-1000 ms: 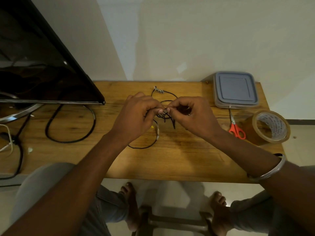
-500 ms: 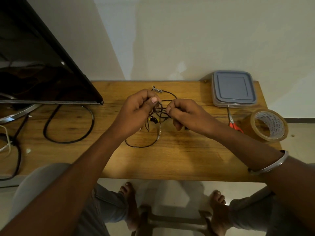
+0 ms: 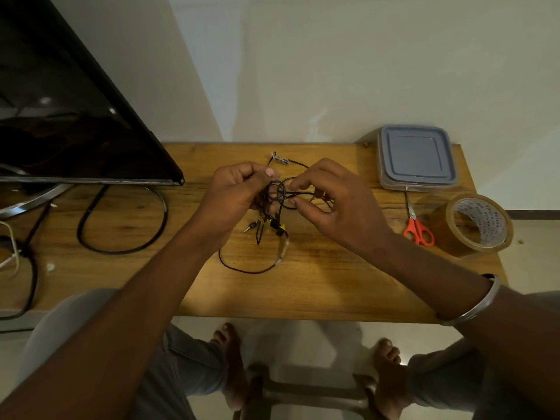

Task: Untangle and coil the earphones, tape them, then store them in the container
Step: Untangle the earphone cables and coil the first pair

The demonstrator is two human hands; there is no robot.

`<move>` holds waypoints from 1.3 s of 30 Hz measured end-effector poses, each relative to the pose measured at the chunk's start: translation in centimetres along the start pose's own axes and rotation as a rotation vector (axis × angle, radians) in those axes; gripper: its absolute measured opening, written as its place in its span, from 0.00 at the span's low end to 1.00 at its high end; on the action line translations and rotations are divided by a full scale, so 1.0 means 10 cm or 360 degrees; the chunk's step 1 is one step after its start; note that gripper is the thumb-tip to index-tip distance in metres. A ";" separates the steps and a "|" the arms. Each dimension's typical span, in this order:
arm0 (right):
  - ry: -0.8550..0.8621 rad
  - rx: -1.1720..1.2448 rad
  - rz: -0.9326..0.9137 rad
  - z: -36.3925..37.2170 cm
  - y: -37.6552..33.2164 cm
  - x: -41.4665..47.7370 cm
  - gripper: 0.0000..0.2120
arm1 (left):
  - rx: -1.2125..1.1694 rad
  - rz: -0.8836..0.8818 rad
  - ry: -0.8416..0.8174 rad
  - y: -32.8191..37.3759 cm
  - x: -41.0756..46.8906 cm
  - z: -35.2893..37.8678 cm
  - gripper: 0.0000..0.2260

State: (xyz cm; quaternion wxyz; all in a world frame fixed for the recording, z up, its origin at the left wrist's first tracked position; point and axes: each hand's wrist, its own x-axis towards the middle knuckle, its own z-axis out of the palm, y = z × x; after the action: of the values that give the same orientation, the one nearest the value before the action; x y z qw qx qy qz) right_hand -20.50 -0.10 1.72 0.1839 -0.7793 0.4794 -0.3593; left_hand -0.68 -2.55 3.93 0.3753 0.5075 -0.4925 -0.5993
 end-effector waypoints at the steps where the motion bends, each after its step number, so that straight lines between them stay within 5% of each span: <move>1: 0.0006 -0.0025 -0.0015 0.00 0.00 0.00 0.06 | -0.0013 -0.0010 -0.0023 0.00 0.00 0.01 0.06; 7: 0.0041 -0.0062 0.0048 -0.01 0.00 0.00 0.07 | -0.0031 -0.0032 0.0166 0.03 0.02 0.00 0.06; 12: 0.0087 0.0166 0.0154 -0.02 0.00 0.03 0.05 | 0.0881 0.0669 -0.0005 -0.03 -0.01 -0.03 0.12; 15: 0.0083 0.0293 0.0191 -0.02 -0.01 0.04 0.04 | 0.1160 0.0838 -0.0027 -0.13 0.02 -0.02 0.12; 31: -0.0041 0.0032 -0.0131 -0.05 -0.05 0.02 0.13 | 0.0323 0.0358 -0.0114 0.02 -0.04 0.05 0.04; 39: -0.0051 -0.0117 -0.0222 -0.04 0.01 0.00 0.05 | 0.0156 0.0268 0.0414 0.04 0.03 -0.06 0.04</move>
State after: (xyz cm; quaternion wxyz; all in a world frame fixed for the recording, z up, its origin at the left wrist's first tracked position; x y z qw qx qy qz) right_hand -20.84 -0.12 1.90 0.1375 -0.8226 0.4338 -0.3410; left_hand -0.18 -3.09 4.24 0.4595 0.5555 -0.5091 -0.4702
